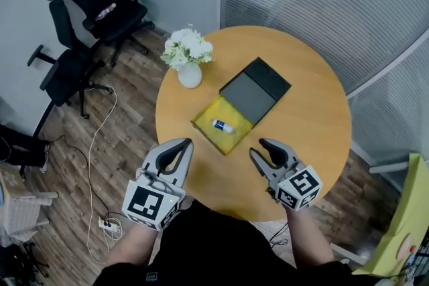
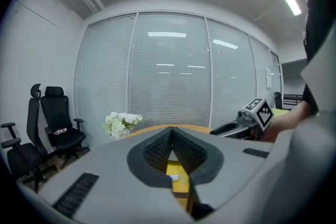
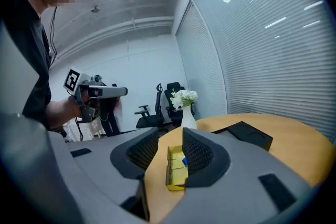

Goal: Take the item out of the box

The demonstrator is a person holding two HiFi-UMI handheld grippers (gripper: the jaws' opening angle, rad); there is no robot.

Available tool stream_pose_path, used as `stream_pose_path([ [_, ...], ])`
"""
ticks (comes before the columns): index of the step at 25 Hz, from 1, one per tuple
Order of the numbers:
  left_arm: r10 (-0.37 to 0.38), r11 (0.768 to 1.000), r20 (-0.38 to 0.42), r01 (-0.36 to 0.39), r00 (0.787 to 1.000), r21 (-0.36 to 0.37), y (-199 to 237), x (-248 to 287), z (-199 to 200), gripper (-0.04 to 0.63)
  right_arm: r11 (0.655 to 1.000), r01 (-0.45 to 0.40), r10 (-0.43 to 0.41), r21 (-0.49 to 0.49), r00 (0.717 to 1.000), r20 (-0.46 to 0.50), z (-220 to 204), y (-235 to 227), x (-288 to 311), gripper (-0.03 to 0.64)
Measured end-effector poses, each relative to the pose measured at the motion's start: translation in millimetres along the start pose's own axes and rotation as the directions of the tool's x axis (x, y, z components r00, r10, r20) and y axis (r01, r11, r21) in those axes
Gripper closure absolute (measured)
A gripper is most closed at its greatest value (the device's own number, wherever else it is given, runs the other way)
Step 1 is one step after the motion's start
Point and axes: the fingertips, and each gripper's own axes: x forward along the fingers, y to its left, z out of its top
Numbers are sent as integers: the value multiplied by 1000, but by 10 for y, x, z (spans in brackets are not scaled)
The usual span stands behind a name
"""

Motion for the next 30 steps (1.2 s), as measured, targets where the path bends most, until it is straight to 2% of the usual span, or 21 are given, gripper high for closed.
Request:
stream_pose_path([
  [5, 2, 999, -16, -3, 1000, -38, 271, 64, -168, 586, 996, -41, 28, -76, 985, -170, -234, -106, 643, 469],
  [10, 12, 996, -45, -16, 999, -88, 502, 123, -378, 586, 986, -97, 46, -134, 940, -339, -609, -210, 1183, 449],
  [18, 11, 983, -73, -24, 997, -181, 786, 252, -742, 586, 962, -165, 14, -218, 827, -561, -1350, -395, 1736, 426],
  [22, 13, 975, -97, -33, 995, -218, 886, 289, -940, 586, 944, -192, -32, -268, 757, -652, -1671, -498, 1884, 426],
  [27, -4, 972, -102, -20, 995, -234, 928, 272, -1031, 586, 929, -207, -90, -305, 675, -732, -1950, -605, 2027, 428],
  [30, -20, 972, -96, -3, 995, -235, 927, 247, -1027, 586, 930, -193, -120, -313, 646, -754, -2072, -669, 2061, 433],
])
